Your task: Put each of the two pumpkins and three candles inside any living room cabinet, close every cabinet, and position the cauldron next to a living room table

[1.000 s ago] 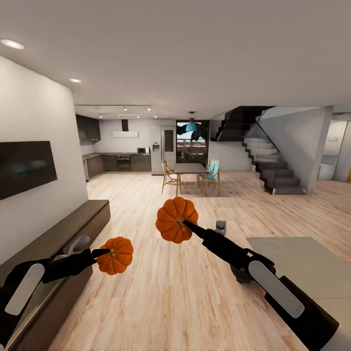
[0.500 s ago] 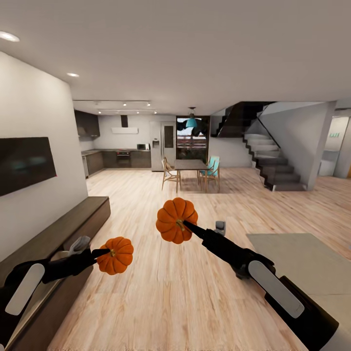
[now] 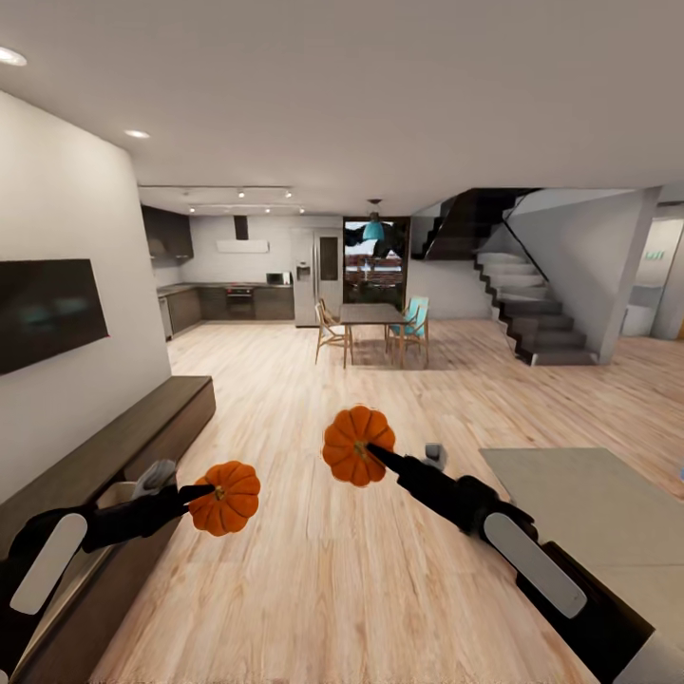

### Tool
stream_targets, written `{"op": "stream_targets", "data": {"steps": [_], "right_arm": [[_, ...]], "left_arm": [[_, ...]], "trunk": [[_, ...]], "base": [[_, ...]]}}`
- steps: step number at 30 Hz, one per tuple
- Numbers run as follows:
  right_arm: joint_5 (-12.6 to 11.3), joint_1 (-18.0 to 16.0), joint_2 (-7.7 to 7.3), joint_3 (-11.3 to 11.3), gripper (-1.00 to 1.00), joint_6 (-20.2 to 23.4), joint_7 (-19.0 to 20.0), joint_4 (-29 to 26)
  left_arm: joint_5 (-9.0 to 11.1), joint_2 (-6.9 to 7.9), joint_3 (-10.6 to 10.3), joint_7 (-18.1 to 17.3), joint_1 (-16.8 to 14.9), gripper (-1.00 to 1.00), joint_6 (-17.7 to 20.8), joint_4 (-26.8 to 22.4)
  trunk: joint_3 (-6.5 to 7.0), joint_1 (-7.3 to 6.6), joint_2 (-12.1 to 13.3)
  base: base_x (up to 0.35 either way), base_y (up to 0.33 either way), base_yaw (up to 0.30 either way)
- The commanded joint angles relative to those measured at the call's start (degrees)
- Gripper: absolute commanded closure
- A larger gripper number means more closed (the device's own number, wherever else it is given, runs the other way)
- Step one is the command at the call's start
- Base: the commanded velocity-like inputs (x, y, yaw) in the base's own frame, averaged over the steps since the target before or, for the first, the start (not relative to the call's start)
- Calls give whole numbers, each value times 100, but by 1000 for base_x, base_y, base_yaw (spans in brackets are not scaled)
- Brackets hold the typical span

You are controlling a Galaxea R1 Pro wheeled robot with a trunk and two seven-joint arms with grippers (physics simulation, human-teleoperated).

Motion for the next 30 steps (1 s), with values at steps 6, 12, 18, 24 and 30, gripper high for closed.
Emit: {"op": "stream_targets", "data": {"steps": [6, 12, 18, 24, 30], "right_arm": [[-100, -5, 20, 13, 100, 21, -1242, 27], [-89, -5, 141, 10, 100, 24, -1599, 28], [-88, -5, 369, 32, 100, 69, -1701, 37], [-68, -5, 417, 34, 100, 276, -1821, -69], [-67, -5, 416, 38, 100, 277, -1795, -88]], "left_arm": [[-26, -2, 15, -25, -3, 100, 25, 3], [-26, -2, 18, -21, -3, 100, 23, 3], [-26, -2, 18, -20, -1, 100, 25, 3], [-26, -2, 18, -20, -4, 100, 27, 3], [-37, -2, 12, -20, -1, 100, 20, 3]], "trunk": [[-59, 2, -7], [-115, 2, -7], [-172, 2, -7], [-205, 2, -7], [-206, 2, -7]], "base": [[0, 0, 0], [0, 0, 0], [0, 0, 0], [0, 0, 0], [121, 0, 0]]}}
